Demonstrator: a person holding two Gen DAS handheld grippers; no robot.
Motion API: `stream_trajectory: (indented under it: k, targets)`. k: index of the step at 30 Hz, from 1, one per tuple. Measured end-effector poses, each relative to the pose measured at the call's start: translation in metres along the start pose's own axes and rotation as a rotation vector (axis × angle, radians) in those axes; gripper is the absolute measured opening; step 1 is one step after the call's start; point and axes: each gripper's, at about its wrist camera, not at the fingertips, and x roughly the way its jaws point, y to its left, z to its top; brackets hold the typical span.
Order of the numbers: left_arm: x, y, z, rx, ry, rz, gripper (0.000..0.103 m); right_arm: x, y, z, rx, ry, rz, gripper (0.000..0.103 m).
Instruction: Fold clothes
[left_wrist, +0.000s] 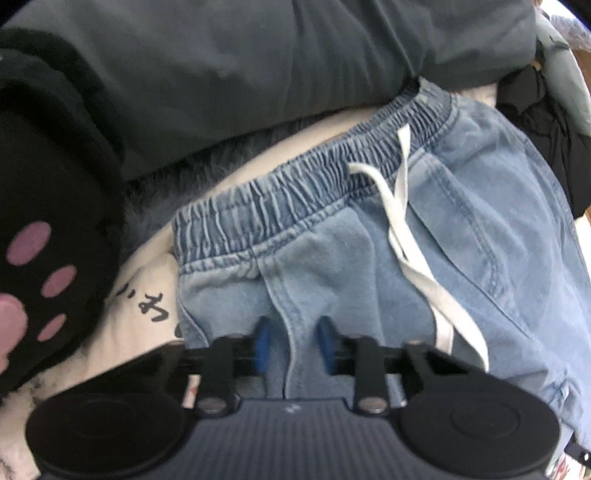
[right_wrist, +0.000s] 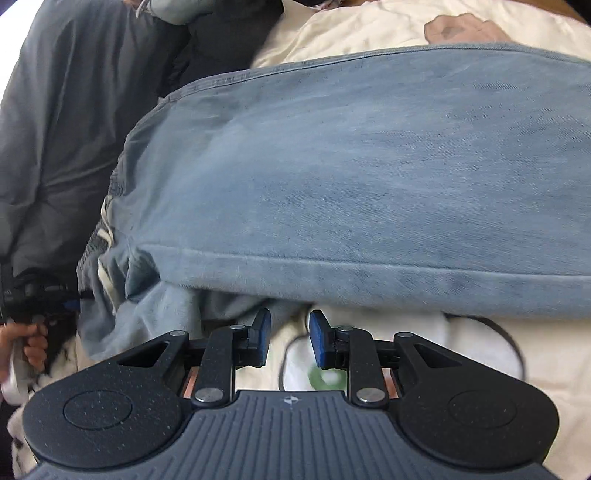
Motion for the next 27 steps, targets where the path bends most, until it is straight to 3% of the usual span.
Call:
stream_trajectory:
  k: [2, 6, 12, 14, 15, 18, 21, 23, 27]
  targets:
    - [0.001, -0.002, 0.001, 0.016, 0.011, 0.011, 0.009, 0.009, -0.006, 0.001, 0.057, 0.005, 0.017, 0.029]
    - [-0.002, 0.002, 0.003, 0.015, 0.014, 0.058, 0.007, 0.021, -0.017, -0.006, 0.146, 0.002, 0.067, 0.031]
    - [0.002, 0.016, 0.003, -0.002, 0.044, 0.066, 0.008, 0.037, -0.018, -0.001, 0.16, -0.031, 0.105, 0.033]
    - [0.002, 0.014, 0.008, 0.004, 0.065, 0.072, 0.009, 0.04, -0.019, 0.001, 0.182, -0.031, 0.117, 0.03]
    - [0.002, 0.013, 0.01, 0.005, 0.073, 0.074, 0.01, 0.042, -0.02, 0.002, 0.19, -0.029, 0.123, 0.021]
    - [-0.006, 0.016, 0.019, -0.051, 0.072, 0.053, 0.015, 0.045, -0.021, 0.004, 0.216, -0.022, 0.139, 0.006]
    - [-0.023, 0.019, 0.027, -0.112, 0.039, 0.063, 0.028, 0.038, -0.019, 0.007, 0.217, -0.018, 0.137, 0.002]
    - [-0.031, 0.009, 0.036, -0.055, 0.029, 0.1, 0.039, 0.031, -0.017, 0.009, 0.214, -0.015, 0.134, 0.001]
    - [-0.043, -0.004, 0.054, 0.029, -0.009, 0.142, 0.044, 0.017, -0.015, 0.011, 0.195, -0.019, 0.123, 0.0]
